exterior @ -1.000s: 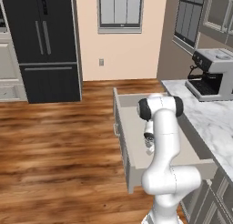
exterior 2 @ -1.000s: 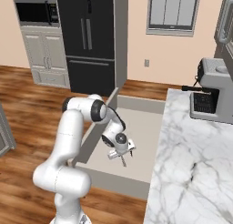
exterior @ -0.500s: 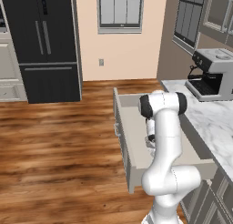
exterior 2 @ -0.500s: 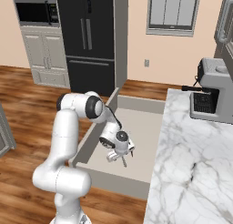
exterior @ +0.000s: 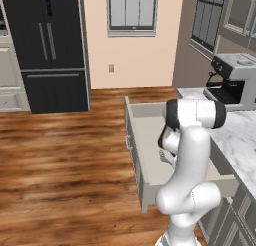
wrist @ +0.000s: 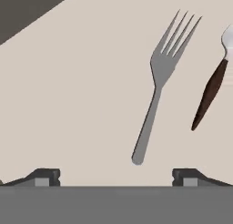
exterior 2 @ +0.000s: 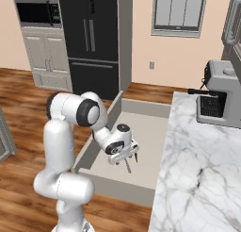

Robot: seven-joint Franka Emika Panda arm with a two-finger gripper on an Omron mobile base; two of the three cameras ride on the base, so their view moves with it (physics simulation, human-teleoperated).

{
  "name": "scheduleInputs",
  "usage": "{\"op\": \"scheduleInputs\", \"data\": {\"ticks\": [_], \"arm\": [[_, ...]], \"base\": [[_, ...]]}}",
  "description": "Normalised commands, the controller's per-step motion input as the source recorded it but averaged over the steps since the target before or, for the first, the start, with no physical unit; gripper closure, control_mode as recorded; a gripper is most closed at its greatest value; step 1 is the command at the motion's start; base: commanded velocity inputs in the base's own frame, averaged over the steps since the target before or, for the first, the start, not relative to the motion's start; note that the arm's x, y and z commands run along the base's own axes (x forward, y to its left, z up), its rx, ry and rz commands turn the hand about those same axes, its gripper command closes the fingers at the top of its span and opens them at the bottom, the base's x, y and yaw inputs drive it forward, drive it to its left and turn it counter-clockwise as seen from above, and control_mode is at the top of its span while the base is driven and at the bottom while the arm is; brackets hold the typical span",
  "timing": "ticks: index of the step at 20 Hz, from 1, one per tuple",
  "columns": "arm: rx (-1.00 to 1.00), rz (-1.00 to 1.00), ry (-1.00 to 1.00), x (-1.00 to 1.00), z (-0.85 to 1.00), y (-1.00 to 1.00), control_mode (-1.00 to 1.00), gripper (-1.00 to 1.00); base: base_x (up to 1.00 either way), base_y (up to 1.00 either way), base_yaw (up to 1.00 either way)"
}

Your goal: Organize the utensils by type. Pick up the wooden spoons from the counter and place them in the open cabinet. Then pick up the metallic utensils from the counter and place them in the open drawer.

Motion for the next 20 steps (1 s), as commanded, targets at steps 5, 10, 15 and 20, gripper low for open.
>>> {"op": "scheduleInputs", "data": {"ticks": [5,10,15,20], "arm": [[0.00,0.00,0.03,0.00,1.00,-0.24,-1.00,-1.00],[0.00,0.00,-0.01,0.00,1.00,-0.14,-1.00,-1.00],[0.00,0.10,-0.25,-0.45,1.00,-0.01,-1.00,-1.00],[-0.02,0.19,-0.45,-0.89,1.00,0.00,-1.00,-1.00]], "base": [[0.00,0.00,0.00],[0.00,0.00,0.00],[0.00,0.00,0.00],[0.00,0.00,0.00]]}}
